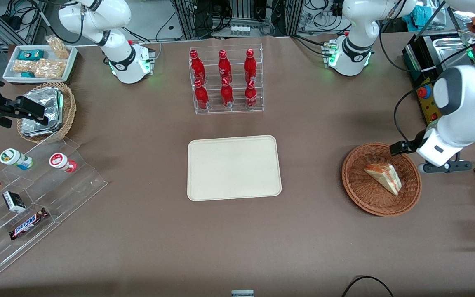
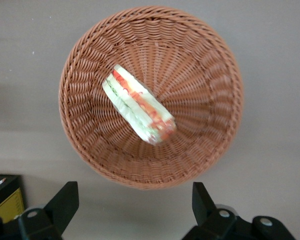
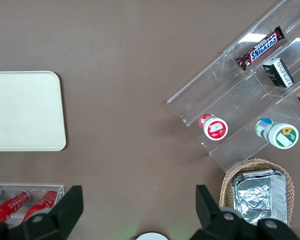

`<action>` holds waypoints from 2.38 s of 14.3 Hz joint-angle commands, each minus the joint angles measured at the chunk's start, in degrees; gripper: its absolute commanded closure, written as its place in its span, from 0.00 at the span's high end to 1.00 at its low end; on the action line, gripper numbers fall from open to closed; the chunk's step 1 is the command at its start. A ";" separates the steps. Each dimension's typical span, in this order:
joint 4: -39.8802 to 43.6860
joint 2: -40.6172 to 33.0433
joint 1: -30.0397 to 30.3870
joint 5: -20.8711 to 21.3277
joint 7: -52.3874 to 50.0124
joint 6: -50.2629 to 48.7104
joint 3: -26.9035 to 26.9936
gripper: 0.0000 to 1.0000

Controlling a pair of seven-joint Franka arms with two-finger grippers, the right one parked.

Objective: Place sandwich from basket to tray
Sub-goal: 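Move the left gripper down over the sandwich in the wicker basket, then close the left gripper on the wrapped sandwich, then lift the sandwich and carry it over the cream tray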

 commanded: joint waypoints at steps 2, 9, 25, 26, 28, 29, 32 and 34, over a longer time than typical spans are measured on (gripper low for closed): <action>-3.67 1.12 0.84 -0.13 -15.13 7.57 -0.35 1.00; -3.58 7.44 -0.65 -0.13 -50.31 17.93 -0.70 1.00; 6.60 8.24 -8.11 3.74 -48.52 -4.01 -1.67 0.04; 8.09 8.68 -10.12 3.83 -44.85 -4.37 -2.11 0.05; 11.25 11.22 -14.17 3.22 -36.32 -4.29 -2.46 0.06; 13.62 13.49 -17.15 2.52 -36.20 -4.29 -2.72 0.06; 20.13 19.65 -24.80 -2.49 -36.55 -3.68 -3.08 0.03; 25.66 24.57 -30.07 -6.35 -37.51 -2.10 -3.08 0.03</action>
